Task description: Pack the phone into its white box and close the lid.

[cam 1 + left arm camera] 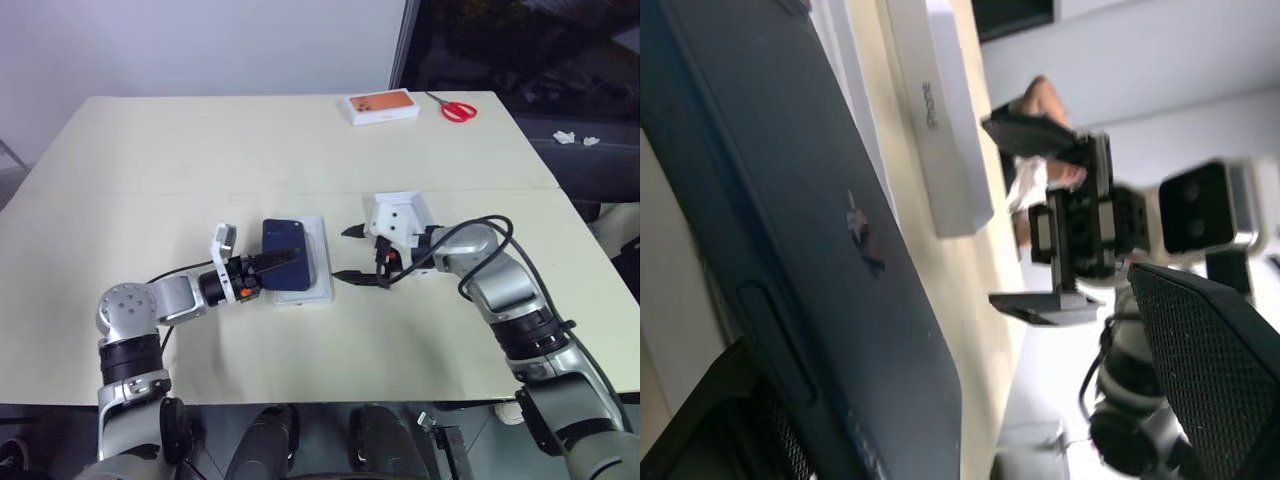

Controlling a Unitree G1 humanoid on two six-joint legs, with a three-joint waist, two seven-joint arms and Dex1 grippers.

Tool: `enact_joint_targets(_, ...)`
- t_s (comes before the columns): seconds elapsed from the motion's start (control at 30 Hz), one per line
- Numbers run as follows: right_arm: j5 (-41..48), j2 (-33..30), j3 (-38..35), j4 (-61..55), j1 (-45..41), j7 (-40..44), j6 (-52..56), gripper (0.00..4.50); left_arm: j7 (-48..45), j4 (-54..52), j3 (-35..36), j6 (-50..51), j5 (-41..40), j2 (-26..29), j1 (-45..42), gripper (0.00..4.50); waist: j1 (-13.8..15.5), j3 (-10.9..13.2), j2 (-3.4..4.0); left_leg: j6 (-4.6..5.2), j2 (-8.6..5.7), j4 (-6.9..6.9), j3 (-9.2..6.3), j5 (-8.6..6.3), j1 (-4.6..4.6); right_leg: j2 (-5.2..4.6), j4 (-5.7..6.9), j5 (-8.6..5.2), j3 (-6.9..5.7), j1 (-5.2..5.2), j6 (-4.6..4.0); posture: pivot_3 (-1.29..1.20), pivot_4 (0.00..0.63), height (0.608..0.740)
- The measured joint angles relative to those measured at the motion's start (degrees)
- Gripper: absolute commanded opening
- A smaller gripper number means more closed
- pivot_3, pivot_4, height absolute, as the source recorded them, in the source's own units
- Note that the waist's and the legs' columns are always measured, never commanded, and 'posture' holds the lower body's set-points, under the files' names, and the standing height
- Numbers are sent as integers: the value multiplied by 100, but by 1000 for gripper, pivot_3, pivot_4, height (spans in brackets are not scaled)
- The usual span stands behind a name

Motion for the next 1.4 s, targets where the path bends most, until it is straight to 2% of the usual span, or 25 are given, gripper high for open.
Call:
enact_joint_targets(1.03, -151, 214, 25, 154, -24, -67, -208, 4500, -293, -361, -247, -160, 1, 758, -1, 4461, -5, 0, 0, 0, 1, 1, 0, 0, 0, 1, 0, 0, 0, 0, 0, 0, 150, 740)
enact_joint_targets(1.27, -160, 219, 27, 170, -25, -65, -224, 4500, -438, -542, -140, -153, -36, 1188, 182, 4461, -16, 0, 1, 1, 3, -1, 0, 0, 0, 2, 1, 0, 1, -2, 0, 0, 150, 740)
enact_joint_targets(1.4, -224, 218, 27, 237, -29, -75, -332, 4500, -436, -552, -65, -534, 142, 1350, 272, 4461, -7, 1, 1, 1, 2, -1, 0, 0, 0, 1, 0, 0, 1, -2, 0, 0, 150, 740)
